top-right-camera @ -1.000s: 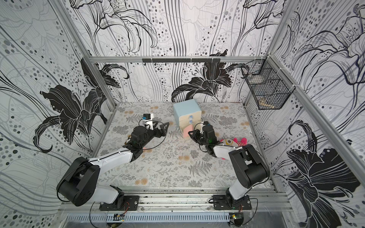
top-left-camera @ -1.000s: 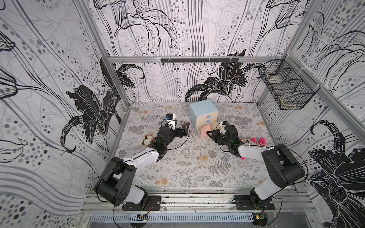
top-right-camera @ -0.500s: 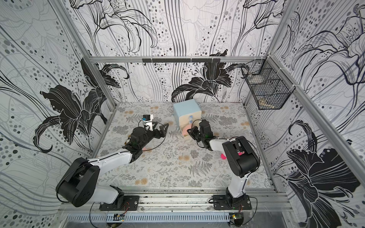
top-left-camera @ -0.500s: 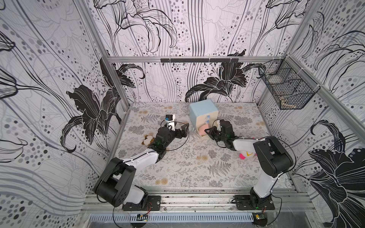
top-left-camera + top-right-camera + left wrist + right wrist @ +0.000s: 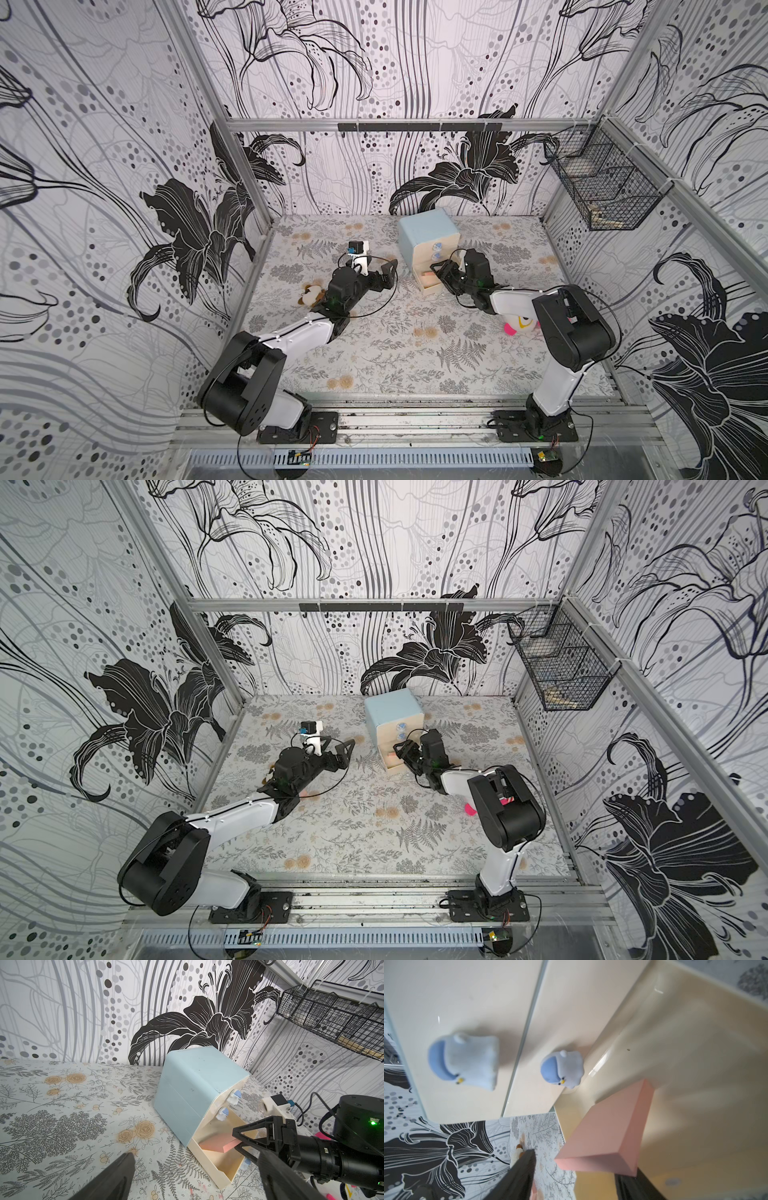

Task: Please put the sticky notes in the drawer by color
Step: Place the sticky notes in the drawer, then pick up the sticky notes from the center of the board.

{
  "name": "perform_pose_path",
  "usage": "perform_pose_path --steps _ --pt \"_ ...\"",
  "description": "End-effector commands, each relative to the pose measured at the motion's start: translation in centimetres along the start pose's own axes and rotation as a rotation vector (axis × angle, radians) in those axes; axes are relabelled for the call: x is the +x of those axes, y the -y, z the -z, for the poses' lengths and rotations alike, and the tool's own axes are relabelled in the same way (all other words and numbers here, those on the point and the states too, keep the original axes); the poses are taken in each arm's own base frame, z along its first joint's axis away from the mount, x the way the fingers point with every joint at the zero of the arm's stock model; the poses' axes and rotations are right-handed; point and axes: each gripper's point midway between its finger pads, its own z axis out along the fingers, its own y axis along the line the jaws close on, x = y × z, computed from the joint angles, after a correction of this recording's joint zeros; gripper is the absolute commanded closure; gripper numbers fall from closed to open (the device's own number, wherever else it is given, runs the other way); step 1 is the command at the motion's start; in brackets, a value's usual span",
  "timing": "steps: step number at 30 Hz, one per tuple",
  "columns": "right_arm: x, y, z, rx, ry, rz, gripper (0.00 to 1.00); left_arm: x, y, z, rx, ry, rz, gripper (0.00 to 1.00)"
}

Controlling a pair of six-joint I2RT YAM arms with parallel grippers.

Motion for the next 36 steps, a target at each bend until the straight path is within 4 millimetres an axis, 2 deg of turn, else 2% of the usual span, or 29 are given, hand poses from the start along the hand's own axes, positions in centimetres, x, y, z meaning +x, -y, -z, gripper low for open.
perform_pose_path --steps 1,8,14,17,21,25,30,36 --pt "-0.8 0.0 1.6 0.033 0.039 0.039 0.28 -0.6 0.4 0.0 0.012 0.022 -0.006 0.03" --pt "-1.4 0.0 4.4 0.087 0.088 0.113 0.26 -0.7 0.3 0.0 0.008 0.028 0.001 0.03" --pt "-2.0 1.1 6.6 0.167 0.138 0.184 0.27 -0.8 -0.5 0.1 -0.036 0.035 0.037 0.03" --pt "-2.1 2.5 8.0 0.229 0.173 0.221 0.27 -0.4 -2.5 0.6 -0.147 0.026 0.093 0.03" --pt "-2.0 3.2 9.2 0.257 0.186 0.315 0.27 0.8 -6.5 2.5 -0.396 -0.019 0.148 0.03" --pt "-1.2 1.4 9.4 0.147 0.161 0.426 0.20 2.8 -10.5 5.7 -0.668 -0.085 0.196 0.03" --pt "0.5 -2.2 8.8 0.003 0.115 0.577 0.16 5.6 -14.1 9.9 -0.921 -0.152 0.216 0.03" --pt "2.6 -4.8 6.8 -0.061 0.062 0.667 0.16 9.0 -16.4 11.7 -1.059 -0.256 0.287 0.03"
